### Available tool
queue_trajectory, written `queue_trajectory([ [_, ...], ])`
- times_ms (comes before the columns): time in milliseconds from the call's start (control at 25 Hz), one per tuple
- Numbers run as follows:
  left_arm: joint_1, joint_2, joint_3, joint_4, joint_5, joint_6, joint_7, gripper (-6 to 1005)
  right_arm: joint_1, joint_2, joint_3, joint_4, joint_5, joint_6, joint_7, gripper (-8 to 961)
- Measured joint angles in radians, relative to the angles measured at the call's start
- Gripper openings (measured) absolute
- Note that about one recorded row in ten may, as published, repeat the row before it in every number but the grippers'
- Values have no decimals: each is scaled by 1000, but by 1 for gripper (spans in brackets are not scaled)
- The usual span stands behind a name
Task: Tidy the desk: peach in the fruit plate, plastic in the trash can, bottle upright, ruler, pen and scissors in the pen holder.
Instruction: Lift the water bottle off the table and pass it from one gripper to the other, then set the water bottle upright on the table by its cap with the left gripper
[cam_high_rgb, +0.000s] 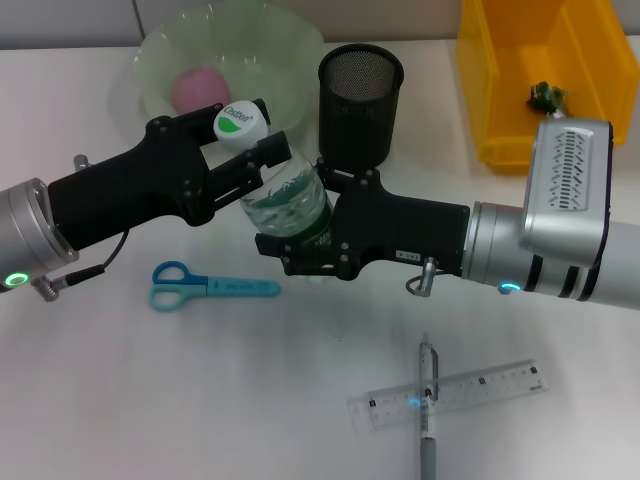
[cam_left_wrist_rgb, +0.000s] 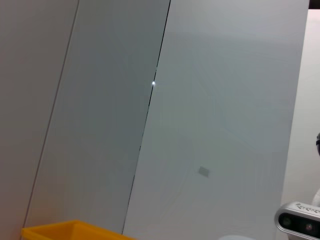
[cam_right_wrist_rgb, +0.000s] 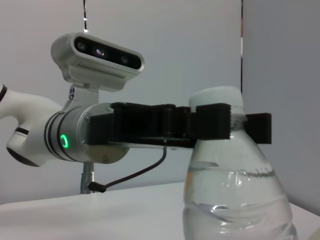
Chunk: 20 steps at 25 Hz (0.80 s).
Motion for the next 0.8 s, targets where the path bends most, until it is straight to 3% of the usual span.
queue_trajectory([
  [800, 0, 18, -37, 5, -2, -14, -8, 446, -27, 0, -6, -39, -28, -34, 11, 820],
])
